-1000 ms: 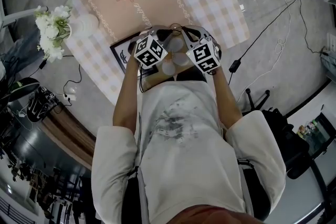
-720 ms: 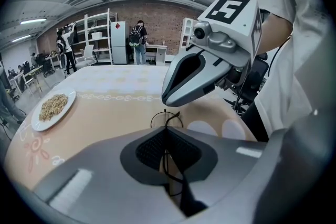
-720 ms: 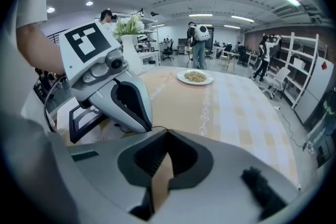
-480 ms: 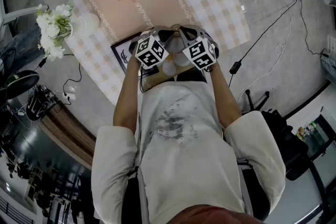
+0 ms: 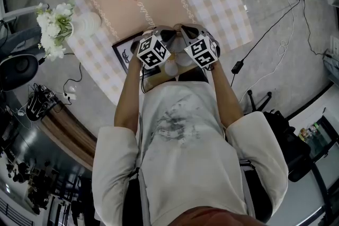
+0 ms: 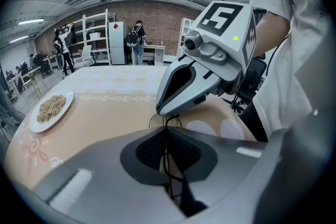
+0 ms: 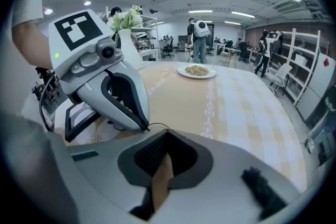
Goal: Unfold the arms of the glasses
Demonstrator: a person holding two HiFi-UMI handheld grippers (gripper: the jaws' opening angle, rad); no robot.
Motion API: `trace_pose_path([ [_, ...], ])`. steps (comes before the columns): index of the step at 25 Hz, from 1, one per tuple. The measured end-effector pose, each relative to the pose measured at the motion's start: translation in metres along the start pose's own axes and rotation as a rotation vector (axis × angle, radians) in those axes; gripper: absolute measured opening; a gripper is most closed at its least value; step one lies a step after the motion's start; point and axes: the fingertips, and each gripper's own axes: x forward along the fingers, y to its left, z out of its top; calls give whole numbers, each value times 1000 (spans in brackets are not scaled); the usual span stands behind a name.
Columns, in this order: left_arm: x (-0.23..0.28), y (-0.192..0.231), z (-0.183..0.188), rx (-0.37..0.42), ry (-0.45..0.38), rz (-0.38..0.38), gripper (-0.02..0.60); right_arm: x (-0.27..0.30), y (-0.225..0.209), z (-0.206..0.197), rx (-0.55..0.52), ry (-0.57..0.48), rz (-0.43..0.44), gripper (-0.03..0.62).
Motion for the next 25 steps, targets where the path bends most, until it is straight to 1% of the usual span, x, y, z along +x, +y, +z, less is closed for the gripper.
trace_pose_path([
  [7,-1,0,2,5,-12,4,12,2,1,-1,-30,44,14,15],
  [12,-3,-2,3,8,-16,6,11,3,1,-1,-21,58,28,15],
  [25,-10,-8,8,32,-29,24,11,4,2,-1,-57,101,17,15],
])
